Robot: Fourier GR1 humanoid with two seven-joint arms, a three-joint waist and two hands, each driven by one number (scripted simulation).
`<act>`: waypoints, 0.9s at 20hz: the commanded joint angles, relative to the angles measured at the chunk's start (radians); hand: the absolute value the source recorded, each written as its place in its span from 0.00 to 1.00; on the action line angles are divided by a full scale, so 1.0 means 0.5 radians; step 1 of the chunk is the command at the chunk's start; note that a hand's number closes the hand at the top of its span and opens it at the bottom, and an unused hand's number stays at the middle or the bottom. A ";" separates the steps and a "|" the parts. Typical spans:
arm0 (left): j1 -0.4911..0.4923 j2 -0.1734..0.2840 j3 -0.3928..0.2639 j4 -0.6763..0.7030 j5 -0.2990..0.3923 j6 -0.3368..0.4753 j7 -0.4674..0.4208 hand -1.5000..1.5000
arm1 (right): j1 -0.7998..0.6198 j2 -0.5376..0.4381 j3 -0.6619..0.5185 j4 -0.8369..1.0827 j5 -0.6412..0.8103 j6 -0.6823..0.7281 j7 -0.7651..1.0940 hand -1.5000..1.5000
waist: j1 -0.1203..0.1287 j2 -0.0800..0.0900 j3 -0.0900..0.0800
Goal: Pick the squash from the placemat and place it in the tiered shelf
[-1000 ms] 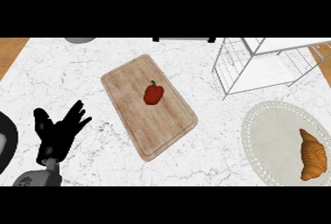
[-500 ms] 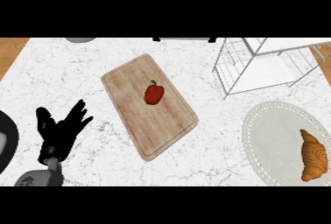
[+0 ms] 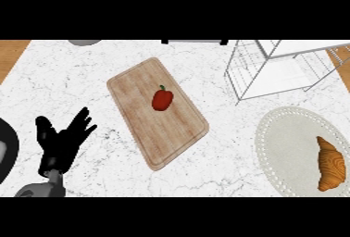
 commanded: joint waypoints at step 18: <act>-0.003 -0.075 -0.029 0.076 -0.092 0.062 -0.012 0.50 | -0.192 -0.199 -0.759 0.308 -0.655 -0.213 0.358 0.00 | 0.005 0.015 -0.004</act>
